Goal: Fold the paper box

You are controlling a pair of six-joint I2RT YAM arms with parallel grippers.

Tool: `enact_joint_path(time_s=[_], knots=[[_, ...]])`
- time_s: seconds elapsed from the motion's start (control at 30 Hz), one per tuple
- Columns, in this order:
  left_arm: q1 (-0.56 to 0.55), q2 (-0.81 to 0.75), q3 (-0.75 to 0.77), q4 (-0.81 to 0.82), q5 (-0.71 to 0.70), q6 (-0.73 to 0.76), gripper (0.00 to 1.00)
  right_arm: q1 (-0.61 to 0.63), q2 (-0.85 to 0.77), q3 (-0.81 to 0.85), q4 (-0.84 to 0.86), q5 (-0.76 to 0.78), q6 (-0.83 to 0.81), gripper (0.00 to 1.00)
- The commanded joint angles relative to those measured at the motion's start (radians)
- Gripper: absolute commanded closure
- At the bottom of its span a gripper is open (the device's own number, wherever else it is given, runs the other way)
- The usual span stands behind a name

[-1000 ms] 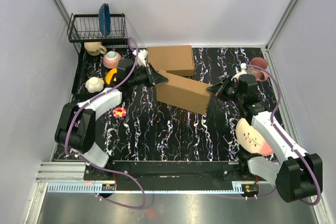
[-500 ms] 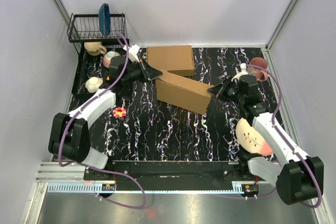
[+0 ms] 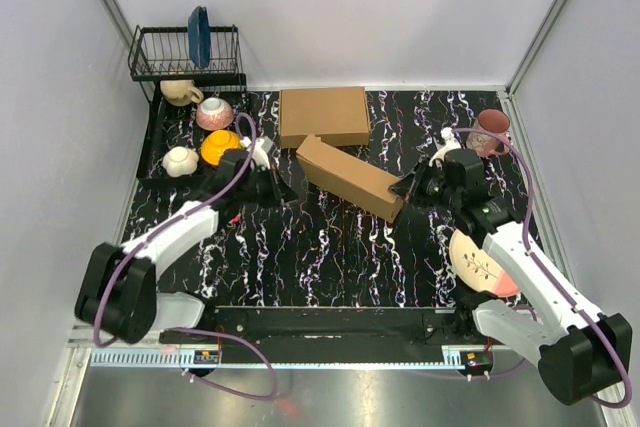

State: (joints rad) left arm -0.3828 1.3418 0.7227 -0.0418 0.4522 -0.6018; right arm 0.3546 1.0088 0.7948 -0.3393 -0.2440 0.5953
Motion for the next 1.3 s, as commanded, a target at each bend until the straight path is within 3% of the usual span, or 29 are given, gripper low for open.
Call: enact_joint_path(time_s=[0.0, 0.1, 0.3, 0.47, 0.6, 0.8, 0.9, 1.07, 1.2, 1.27], knots=[[0.016, -0.212, 0.004, 0.083, -0.089, 0.019, 0.96, 0.004, 0.022, -0.052, -0.26, 0.121, -0.048, 0.96], [0.062, -0.265, 0.056, 0.164, -0.064, -0.029, 0.89, 0.004, 0.03, -0.049, -0.262, 0.123, -0.054, 0.96], [0.084, -0.23, 0.21, 0.141, -0.082, -0.004, 0.78, 0.069, 0.047, -0.043, -0.288, 0.141, -0.054, 0.95], [0.09, -0.146, 0.225, 0.221, -0.017, -0.035, 0.76, 0.069, 0.059, -0.039, -0.288, 0.155, -0.055, 0.95], [0.114, -0.023, 0.267, 0.319, 0.153, -0.096, 0.74, 0.066, 0.091, -0.019, -0.285, 0.181, -0.058, 0.96], [0.116, 0.043, 0.213, 0.431, 0.194, -0.193, 0.74, 0.053, 0.117, 0.064, -0.28, 0.21, -0.06, 0.96], [0.116, -0.006, 0.167, 0.395, 0.154, -0.162, 0.74, 0.053, 0.036, 0.083, -0.261, 0.239, -0.058, 0.94], [0.039, -0.15, 0.04, 0.312, -0.002, -0.118, 0.72, 0.043, 0.011, 0.104, -0.257, 0.359, -0.055, 0.7], [-0.102, -0.234, -0.113, 0.247, -0.298, -0.14, 0.61, 0.017, 0.108, 0.081, -0.228, 0.367, -0.049, 0.58], [-0.119, -0.251, -0.164, 0.26, -0.343, -0.185, 0.52, 0.015, 0.125, 0.049, -0.158, 0.388, -0.04, 0.55]])
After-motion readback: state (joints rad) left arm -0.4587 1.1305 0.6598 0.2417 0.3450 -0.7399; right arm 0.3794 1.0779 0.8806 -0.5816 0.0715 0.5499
